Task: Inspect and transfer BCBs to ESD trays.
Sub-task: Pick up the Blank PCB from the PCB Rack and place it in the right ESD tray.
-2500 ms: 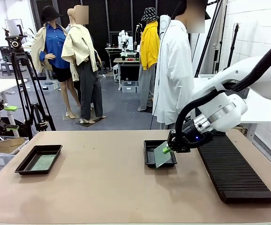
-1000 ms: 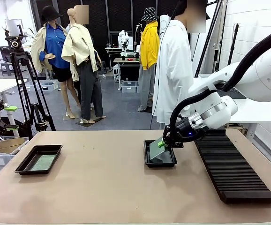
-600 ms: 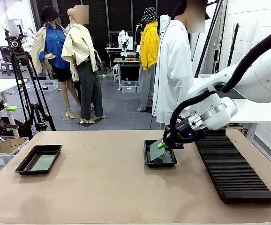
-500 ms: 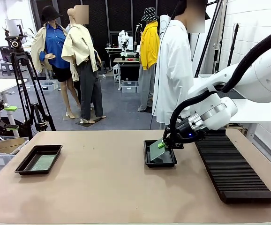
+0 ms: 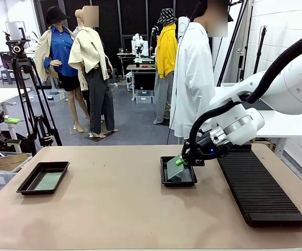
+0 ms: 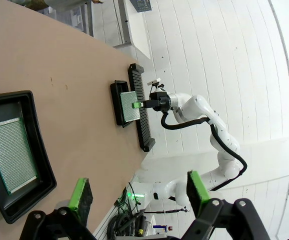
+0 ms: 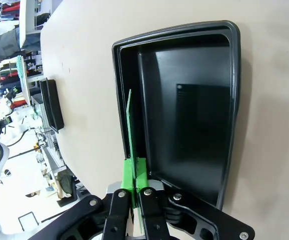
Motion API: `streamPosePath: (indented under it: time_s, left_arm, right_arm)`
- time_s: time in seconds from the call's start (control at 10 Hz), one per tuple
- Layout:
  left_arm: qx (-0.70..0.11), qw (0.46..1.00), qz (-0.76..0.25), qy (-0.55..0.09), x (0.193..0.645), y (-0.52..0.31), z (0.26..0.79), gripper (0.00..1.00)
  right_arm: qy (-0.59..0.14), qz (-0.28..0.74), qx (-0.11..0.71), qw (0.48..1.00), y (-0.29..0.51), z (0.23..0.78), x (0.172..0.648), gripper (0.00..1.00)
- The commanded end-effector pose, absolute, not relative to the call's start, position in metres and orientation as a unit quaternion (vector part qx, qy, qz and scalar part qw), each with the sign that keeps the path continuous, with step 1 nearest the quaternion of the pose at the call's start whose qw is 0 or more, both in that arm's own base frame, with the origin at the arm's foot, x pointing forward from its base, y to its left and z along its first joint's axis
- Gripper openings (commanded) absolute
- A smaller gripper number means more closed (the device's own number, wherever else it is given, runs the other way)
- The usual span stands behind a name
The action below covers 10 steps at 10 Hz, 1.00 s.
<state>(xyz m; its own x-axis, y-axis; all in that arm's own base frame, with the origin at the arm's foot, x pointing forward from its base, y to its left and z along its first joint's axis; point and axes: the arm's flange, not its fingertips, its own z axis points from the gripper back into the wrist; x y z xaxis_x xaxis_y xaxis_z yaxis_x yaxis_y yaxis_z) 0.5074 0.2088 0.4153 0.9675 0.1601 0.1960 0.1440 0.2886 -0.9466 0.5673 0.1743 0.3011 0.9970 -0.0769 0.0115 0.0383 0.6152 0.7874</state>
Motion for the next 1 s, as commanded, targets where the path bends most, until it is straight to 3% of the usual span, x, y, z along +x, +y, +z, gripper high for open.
streamPosePath:
  time_s: [0.0,0.2,0.3,0.7,0.8,0.9]
  left_arm:
    - [-0.594,0.795,0.012,-0.126,0.509,0.208,0.419,1.00]
    - [-0.594,0.795,0.012,-0.126,0.509,0.208,0.419,1.00]
    - [-0.594,0.795,0.012,-0.126,0.509,0.208,0.419,1.00]
    - [-0.594,0.795,0.012,-0.126,0.509,0.208,0.419,1.00]
    - [-0.594,0.795,0.012,-0.126,0.509,0.208,0.419,1.00]
    - [-0.594,0.795,0.012,-0.126,0.509,0.208,0.419,1.00]
  right_arm:
    - [-0.024,-0.033,0.438,0.898,0.174,0.303,0.567,0.00]
    - [-0.022,-0.032,0.437,0.898,0.174,0.301,0.567,0.02]
    - [-0.026,-0.037,0.431,0.901,0.173,0.300,0.569,0.11]
    - [-0.031,-0.028,0.397,0.917,0.174,0.301,0.580,0.87]
    - [-0.037,-0.022,0.381,0.924,0.179,0.311,0.581,1.00]
    - [-0.044,-0.018,0.368,0.929,0.181,0.324,0.582,1.00]
